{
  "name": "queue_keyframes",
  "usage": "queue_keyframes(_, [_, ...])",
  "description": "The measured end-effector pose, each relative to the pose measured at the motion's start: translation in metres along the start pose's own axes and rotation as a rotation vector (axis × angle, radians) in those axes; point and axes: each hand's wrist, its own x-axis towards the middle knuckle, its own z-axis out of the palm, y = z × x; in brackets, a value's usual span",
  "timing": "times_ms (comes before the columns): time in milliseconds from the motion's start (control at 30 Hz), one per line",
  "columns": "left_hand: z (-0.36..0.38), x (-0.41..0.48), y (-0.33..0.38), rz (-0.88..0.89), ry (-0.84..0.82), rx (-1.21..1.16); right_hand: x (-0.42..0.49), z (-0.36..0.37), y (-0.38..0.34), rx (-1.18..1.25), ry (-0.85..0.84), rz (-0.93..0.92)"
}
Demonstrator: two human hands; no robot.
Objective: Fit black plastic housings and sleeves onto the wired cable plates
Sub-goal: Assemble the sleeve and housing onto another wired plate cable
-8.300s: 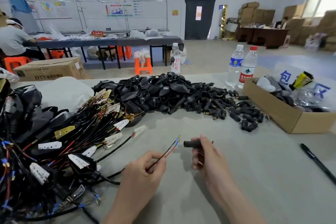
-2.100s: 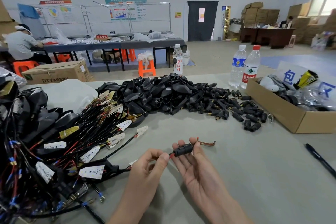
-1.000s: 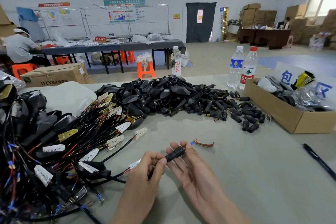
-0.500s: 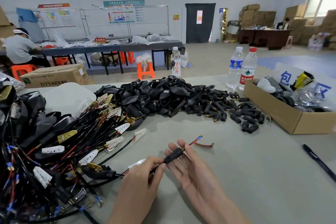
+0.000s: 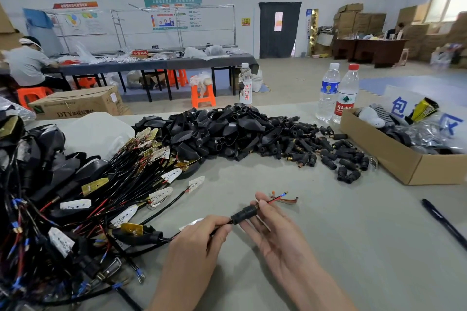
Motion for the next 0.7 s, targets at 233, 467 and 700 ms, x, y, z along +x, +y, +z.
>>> queue_keyframes(233, [0.0012,0.0028,-0.0031,-0.036,-0.043,0.064,0.0001,-0.0018,0.0008,-0.065,0.01,-0.061])
queue_keyframes(467, [0.0036,0.0028,-0.0042,-0.04,-0.047,0.053,-0.0004,-0.0023,0.0034,-0.175,0.063,-0.131])
queue_keyframes(700, [0.005,0.0029,-0.0046,-0.011,-0.013,0.057,0.0024,-0.0053,0.0025,-0.222,0.077,-0.117])
